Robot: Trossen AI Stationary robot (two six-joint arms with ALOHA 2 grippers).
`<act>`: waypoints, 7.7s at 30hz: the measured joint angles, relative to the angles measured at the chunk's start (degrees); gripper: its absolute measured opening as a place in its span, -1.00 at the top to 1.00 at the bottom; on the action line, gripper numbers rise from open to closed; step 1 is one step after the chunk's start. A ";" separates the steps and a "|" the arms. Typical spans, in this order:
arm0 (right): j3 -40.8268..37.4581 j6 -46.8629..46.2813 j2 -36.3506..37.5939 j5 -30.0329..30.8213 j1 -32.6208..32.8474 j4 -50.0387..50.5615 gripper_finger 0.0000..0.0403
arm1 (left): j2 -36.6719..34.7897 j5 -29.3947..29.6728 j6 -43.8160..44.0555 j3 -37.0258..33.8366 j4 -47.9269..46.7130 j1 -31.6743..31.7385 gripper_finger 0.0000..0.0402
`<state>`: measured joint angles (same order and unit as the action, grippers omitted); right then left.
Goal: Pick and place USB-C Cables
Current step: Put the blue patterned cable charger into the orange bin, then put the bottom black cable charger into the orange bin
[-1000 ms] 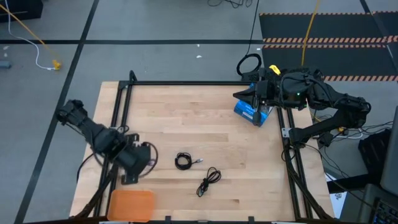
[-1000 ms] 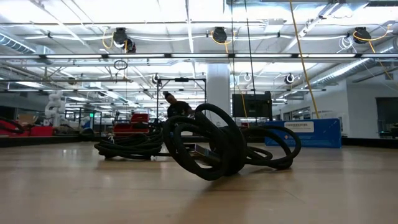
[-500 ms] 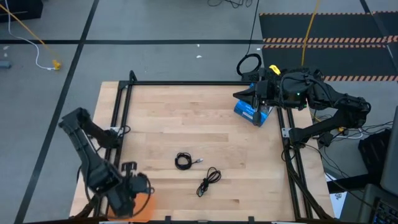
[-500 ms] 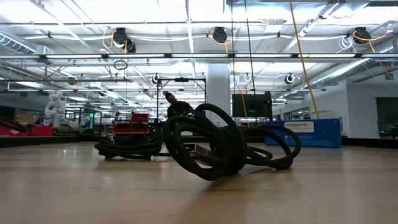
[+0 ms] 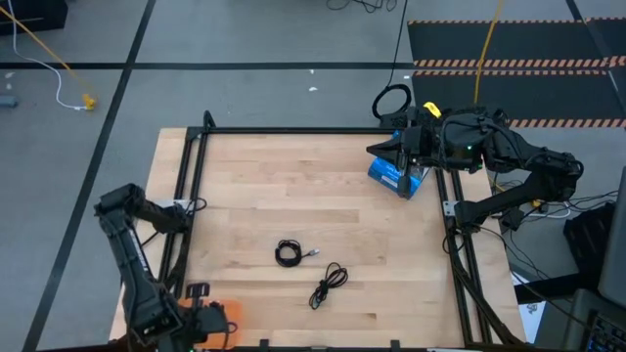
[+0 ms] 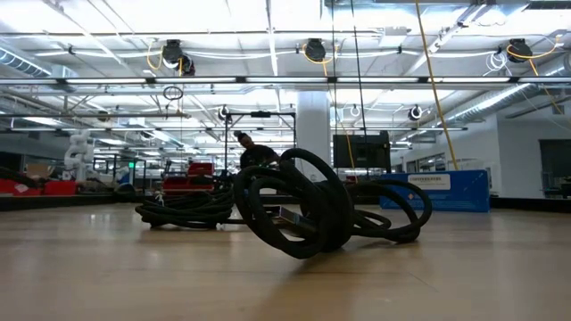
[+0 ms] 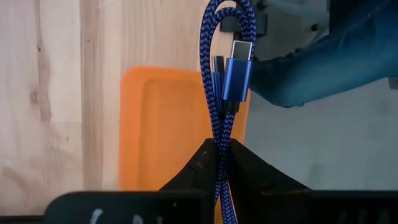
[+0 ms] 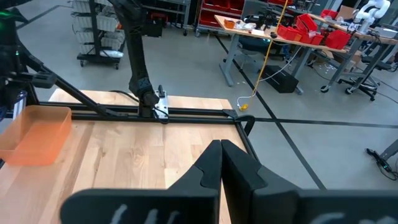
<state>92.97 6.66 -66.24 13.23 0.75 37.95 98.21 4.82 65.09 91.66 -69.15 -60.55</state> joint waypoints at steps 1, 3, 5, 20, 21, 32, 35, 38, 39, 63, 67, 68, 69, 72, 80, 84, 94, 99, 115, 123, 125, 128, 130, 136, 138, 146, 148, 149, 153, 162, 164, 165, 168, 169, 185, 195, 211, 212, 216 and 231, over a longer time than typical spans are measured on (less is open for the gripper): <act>0.00 0.00 0.00 0.00 0.00 0.00 1.00 | 0.08 0.29 -0.19 0.00 -0.01 -0.36 0.87; 0.00 0.01 0.00 0.00 -0.01 0.00 1.00 | 0.12 0.82 -0.45 -0.15 -0.01 -0.77 0.87; 0.00 0.00 0.00 0.00 0.00 0.00 1.00 | 0.12 0.83 -0.87 -0.17 -0.19 -0.88 0.87; 0.00 0.02 0.00 0.00 -0.01 0.00 1.00 | 0.10 1.23 -3.86 -0.24 -1.31 -1.31 0.87; 0.00 0.00 0.00 0.00 0.00 0.00 1.00 | 0.08 1.31 -3.86 -0.57 -1.04 -1.38 0.87; 0.00 0.02 0.00 0.00 0.00 0.01 1.00 | 0.05 0.56 -3.45 -12.24 10.00 -1.90 0.87; 0.01 0.01 0.00 0.00 0.00 0.00 1.00 | 0.05 -0.53 -2.82 -15.85 14.50 -1.90 0.87; 0.00 0.02 0.00 0.00 -0.01 0.00 1.00 | 0.05 -0.79 -2.22 -19.18 18.38 -2.04 0.87; 0.00 0.01 0.00 0.01 -0.01 0.00 1.00 | 0.05 -0.78 -1.92 -20.24 19.38 -2.15 0.87; 0.01 0.00 0.00 0.00 -0.01 0.01 1.00 | 0.05 -3.88 6.79 -34.58 31.61 -2.21 0.81; 0.00 0.02 0.00 0.02 0.00 0.02 1.00 | 0.05 -3.92 10.25 -34.60 31.50 -2.23 0.62; 0.00 0.02 0.00 0.00 0.00 0.00 1.00 | 0.05 -3.96 10.92 -34.60 31.48 -2.21 0.57; 0.02 0.02 0.00 0.00 0.00 0.00 1.00 | 0.05 -4.22 11.54 -34.58 31.50 -2.21 0.51; 0.00 0.02 0.00 0.01 0.00 0.01 1.00 | 0.05 -6.41 12.31 -34.51 31.47 -2.05 0.37; 0.00 0.02 0.00 0.01 -0.01 0.00 1.00 | -2.50 -13.13 14.08 -33.87 31.66 0.46 0.28; 0.00 0.02 0.00 0.00 -0.01 0.01 1.00 | -6.45 -13.40 14.32 -33.82 31.62 2.23 0.37; 0.02 0.02 0.00 0.00 0.00 0.02 1.00 | -17.92 -14.33 14.21 -33.79 27.36 6.21 0.81; 0.02 0.02 0.00 0.00 -0.01 0.01 1.00 | -23.57 -15.31 12.81 -33.79 23.54 8.28 0.97; 0.02 -4.10 0.00 0.06 -0.02 -6.35 1.00 | -31.21 -11.57 -12.25 -33.79 15.29 21.71 0.98; 6.80 -4.00 -3.71 -0.88 0.09 -3.97 1.00 | -31.64 -7.95 -30.21 -31.97 11.86 33.10 0.97; 11.85 -4.65 -6.64 -2.75 0.09 -0.95 1.00 | -31.63 -4.91 -34.38 -30.79 12.01 35.55 0.97; 20.89 -5.23 -11.96 -3.07 0.11 4.90 1.00 | -31.60 1.21 -41.90 -28.77 12.44 38.49 0.97; 27.48 -5.55 -15.66 -3.06 0.11 8.82 1.00 | -31.60 6.36 -46.63 -27.09 12.62 40.44 0.97; 41.05 -6.44 -23.24 -3.90 0.12 15.98 1.00 | -31.61 20.74 -50.45 -25.42 16.12 45.91 0.96; 39.41 -6.99 -22.28 -7.05 0.06 16.27 1.00 | -31.48 20.96 -49.47 -25.42 17.38 47.17 0.96; 37.95 -11.62 -22.80 -7.13 1.57 23.30 1.00 | -30.73 21.20 -46.81 -30.67 31.87 48.70 0.96; 36.21 -11.99 -22.80 -7.21 2.41 23.17 1.00 | -30.54 21.14 -47.11 -32.02 33.87 48.31 0.96; 34.98 -11.96 -22.78 -7.19 2.80 23.19 1.00 | -30.50 21.14 -47.62 -32.28 35.27 48.14 0.96; 29.32 -11.22 -22.83 -7.17 4.47 23.21 1.00 | -30.72 20.97 -49.02 -32.30 38.27 48.04 0.96; 14.89 -12.31 -22.91 -7.24 6.82 20.12 1.00 | -30.66 20.54 -51.92 -32.33 38.93 47.67 0.96; 11.75 -12.72 -22.81 -7.31 7.46 19.73 1.00 | -30.68 20.49 -51.92 -32.33 38.75 47.69 0.96; 10.11 -12.88 -22.76 -7.31 7.81 19.39 1.00 | -30.66 20.18 -51.92 -32.33 38.45 47.71 0.96; 5.39 -13.07 -22.80 -7.32 9.07 17.47 1.00 | -30.66 18.77 -52.44 -32.33 38.04 47.71 0.96; 3.83 -13.19 -22.82 -7.32 9.52 16.23 1.00 | -30.66 18.61 -52.67 -32.33 37.91 47.71 0.96; -9.90 -15.15 -22.82 -7.54 15.22 1.65 1.00 | -30.66 18.40 -52.79 -32.33 37.71 47.67 0.96; -15.59 -16.21 -21.58 -5.70 20.41 -5.44 1.00 | -30.66 18.40 -52.84 -32.35 37.75 47.67 0.96; -45.07 -20.79 -11.60 -6.01 21.77 -31.74 1.00 | -30.66 18.42 -52.84 -32.37 39.39 47.67 0.96; -46.16 -21.12 -11.21 -6.17 21.84 -32.64 1.00 | -30.66 18.42 -52.84 -32.37 39.38 47.67 0.96; -47.98 -24.20 -11.53 -7.56 21.88 -33.66 1.00 | -30.66 18.42 -52.88 -32.37 39.37 47.67 0.96; -47.91 -23.17 -19.65 -10.54 22.23 -47.60 1.00 | -30.66 18.44 -52.95 -32.37 39.39 47.67 0.96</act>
<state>45.06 -16.52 -85.88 2.70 22.98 -9.65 67.55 23.27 12.14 59.29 -29.76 -12.88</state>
